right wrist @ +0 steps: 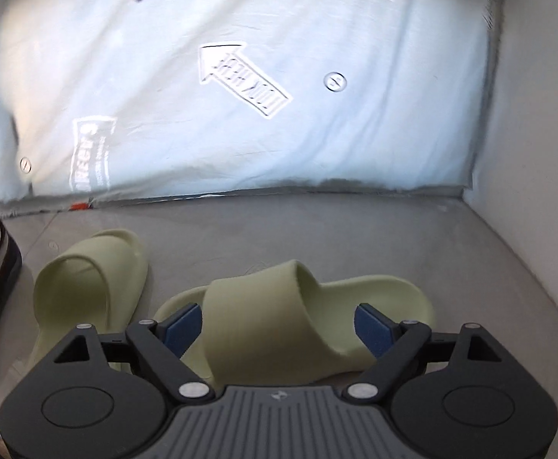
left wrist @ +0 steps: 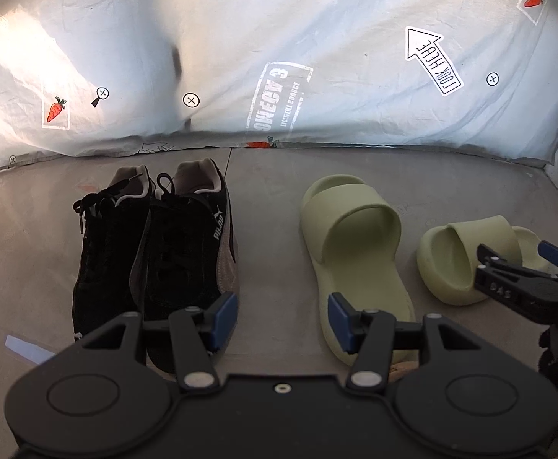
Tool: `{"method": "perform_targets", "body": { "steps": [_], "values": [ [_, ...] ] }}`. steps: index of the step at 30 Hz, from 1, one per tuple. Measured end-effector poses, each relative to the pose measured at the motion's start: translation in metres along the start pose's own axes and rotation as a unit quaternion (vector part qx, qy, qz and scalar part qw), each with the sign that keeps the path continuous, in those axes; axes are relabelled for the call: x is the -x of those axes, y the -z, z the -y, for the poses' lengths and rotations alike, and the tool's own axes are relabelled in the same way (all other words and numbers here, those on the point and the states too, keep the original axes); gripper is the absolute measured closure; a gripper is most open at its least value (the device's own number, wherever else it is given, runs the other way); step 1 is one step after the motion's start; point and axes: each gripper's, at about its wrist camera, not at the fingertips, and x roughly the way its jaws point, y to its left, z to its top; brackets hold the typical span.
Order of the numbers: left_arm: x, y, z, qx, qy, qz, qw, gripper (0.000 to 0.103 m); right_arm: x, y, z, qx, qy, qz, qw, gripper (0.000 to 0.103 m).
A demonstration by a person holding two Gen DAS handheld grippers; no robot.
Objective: Organize scattered shoes
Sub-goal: 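Move the right gripper over the pair of green slides, then grasp one green slide by its strap with the right gripper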
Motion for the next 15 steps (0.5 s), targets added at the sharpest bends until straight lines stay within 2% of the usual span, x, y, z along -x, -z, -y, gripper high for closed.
{"method": "perform_targets", "body": {
  "steps": [2,6,11,15],
  "values": [
    [0.0,0.001,-0.002,0.008,0.005,-0.003,1.0,0.047,-0.012,0.007,-0.019,0.058,0.014,-0.002,0.998,0.015],
    [-0.005,0.002,-0.012,0.043,0.023,-0.019,0.9987,0.047,-0.03,0.021,-0.019,0.1,0.046,-0.038,0.993,0.014],
    [-0.009,0.002,-0.016,0.055,0.021,-0.024,0.9979,0.046,-0.008,0.043,0.013,0.09,0.067,-0.065,0.992,0.014],
    [-0.012,0.004,-0.014,0.057,0.029,-0.032,0.9974,0.046,0.01,0.066,0.051,0.056,0.1,-0.097,0.989,0.014]
  ]
}}
